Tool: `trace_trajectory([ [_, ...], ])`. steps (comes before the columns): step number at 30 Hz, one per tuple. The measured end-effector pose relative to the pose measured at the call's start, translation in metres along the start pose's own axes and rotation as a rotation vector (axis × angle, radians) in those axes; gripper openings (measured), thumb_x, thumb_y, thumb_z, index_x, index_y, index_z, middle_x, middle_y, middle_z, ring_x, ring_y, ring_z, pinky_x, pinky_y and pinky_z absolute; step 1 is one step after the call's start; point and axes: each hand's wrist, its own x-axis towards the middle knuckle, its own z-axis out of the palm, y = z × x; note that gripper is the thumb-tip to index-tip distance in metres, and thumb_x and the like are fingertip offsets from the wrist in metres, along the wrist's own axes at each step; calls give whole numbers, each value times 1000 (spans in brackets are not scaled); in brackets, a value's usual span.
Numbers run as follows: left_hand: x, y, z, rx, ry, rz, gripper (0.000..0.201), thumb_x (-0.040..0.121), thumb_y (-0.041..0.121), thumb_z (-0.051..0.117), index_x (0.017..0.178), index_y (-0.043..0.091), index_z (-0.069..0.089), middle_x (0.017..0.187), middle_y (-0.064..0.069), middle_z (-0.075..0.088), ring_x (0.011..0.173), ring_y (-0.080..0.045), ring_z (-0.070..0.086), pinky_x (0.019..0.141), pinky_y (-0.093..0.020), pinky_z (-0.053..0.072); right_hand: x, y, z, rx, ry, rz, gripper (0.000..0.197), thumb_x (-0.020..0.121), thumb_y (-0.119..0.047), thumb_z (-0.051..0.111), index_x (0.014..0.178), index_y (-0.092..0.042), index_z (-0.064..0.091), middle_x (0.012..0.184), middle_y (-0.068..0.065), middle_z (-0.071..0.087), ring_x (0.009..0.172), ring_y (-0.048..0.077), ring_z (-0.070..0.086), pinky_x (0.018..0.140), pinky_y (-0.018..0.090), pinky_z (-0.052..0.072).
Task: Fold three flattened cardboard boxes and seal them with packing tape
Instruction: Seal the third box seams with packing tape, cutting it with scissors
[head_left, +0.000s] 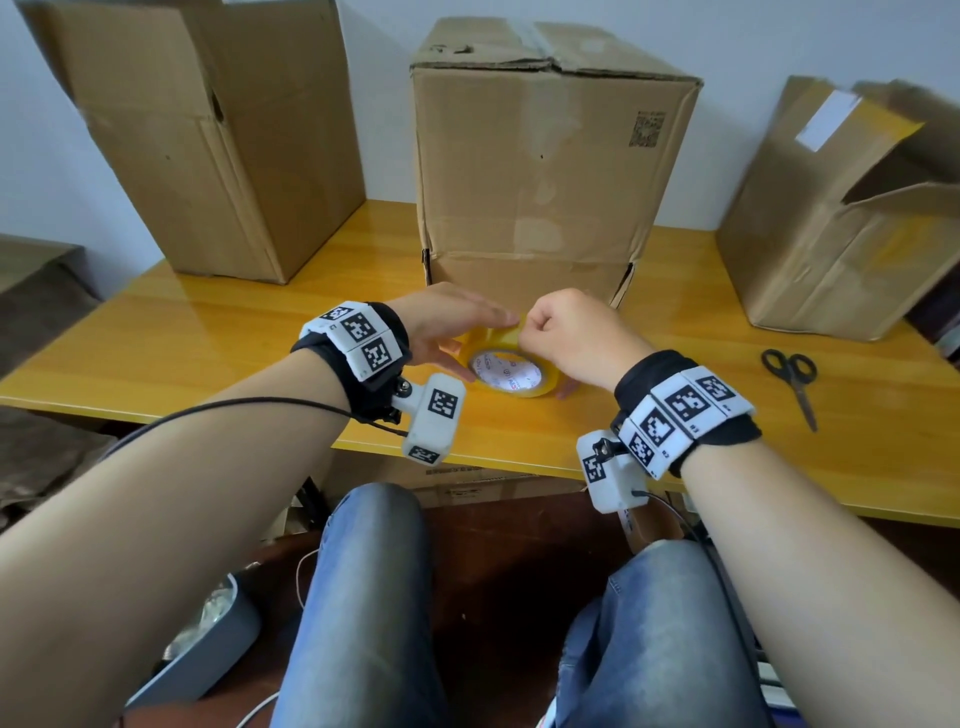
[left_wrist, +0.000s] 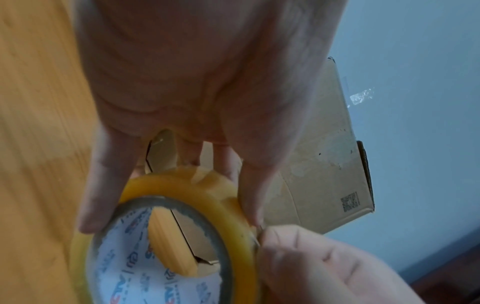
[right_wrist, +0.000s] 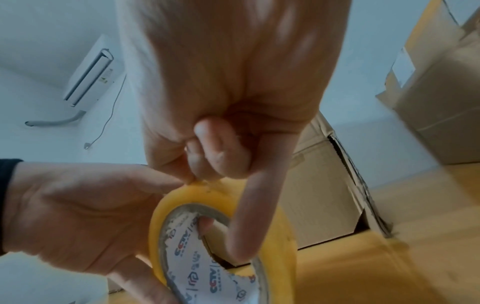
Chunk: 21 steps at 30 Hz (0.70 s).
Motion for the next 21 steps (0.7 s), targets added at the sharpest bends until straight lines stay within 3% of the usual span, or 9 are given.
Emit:
trace_trajectory([
  [2, 1, 1, 2, -9, 33, -3, 31, 89, 29, 75, 115, 14, 72, 119, -4, 60, 99, -28, 58, 72, -48, 63, 2, 1, 1, -39, 21, -33, 23, 89, -26, 59, 77, -7, 65, 69, 16, 65, 54, 24, 59, 57, 41, 50],
  [4, 3, 3, 4, 0, 54, -4, 29, 89, 27, 75, 114, 13, 72, 122, -6, 58, 106, -33, 56, 65, -47, 63, 3, 4, 1, -56, 4, -52, 17, 89, -27, 59, 75, -17, 63, 63, 9, 65, 61, 26, 62, 69, 40, 54],
  [7, 4, 5, 8, 30, 62, 1, 21, 91, 25, 72, 110, 15, 73, 127, -8, 58, 118, -39, 52, 67, -50, 63, 0, 9, 1, -70, -36, -95, 15, 92, -27, 58, 77, -26, 57, 56, 1, 62, 64, 23, 66, 78, 40, 56],
  [10, 5, 9, 13, 69, 92, 6, 21, 93, 26, 70, 111, 16, 72, 128, -9, 59, 118, -38, 53, 67, -49, 63, 0, 12, -4, -83, -64, -113, 14, 94, -27, 58, 80, -27, 57, 56, 1, 62, 61, 23, 64, 77, 42, 56],
  [14, 4, 14, 13, 71, 112, -36, 35, 85, 36, 78, 114, 17, 72, 127, -6, 57, 110, -36, 55, 70, -52, 62, 3, 13, -19, -92, -3, -87, 18, 91, -26, 61, 74, -28, 66, 51, -8, 59, 48, 4, 52, 79, 40, 57],
  [16, 2, 16, 15, 78, 118, -44, 38, 83, 37, 80, 114, 17, 71, 127, -6, 56, 106, -33, 55, 71, -52, 62, 3, 14, -24, -118, 57, -76, 24, 90, -33, 60, 70, -25, 70, 56, -6, 63, 56, 10, 61, 79, 40, 58],
  [18, -1, 17, 19, 92, 110, -43, 36, 84, 36, 79, 115, 18, 71, 130, -7, 55, 113, -35, 52, 68, -50, 63, 0, 15, -25, -138, 114, -65, 39, 90, -43, 56, 70, -14, 71, 57, 6, 62, 56, 22, 62, 70, 42, 59],
  [21, -5, 17, 21, 77, 118, -49, 34, 86, 33, 77, 116, 18, 69, 136, -9, 51, 122, -40, 48, 62, -48, 63, 0, 16, -23, -100, 167, -48, 37, 87, -52, 67, 70, -20, 72, 54, -1, 64, 51, 15, 62, 61, 33, 56],
])
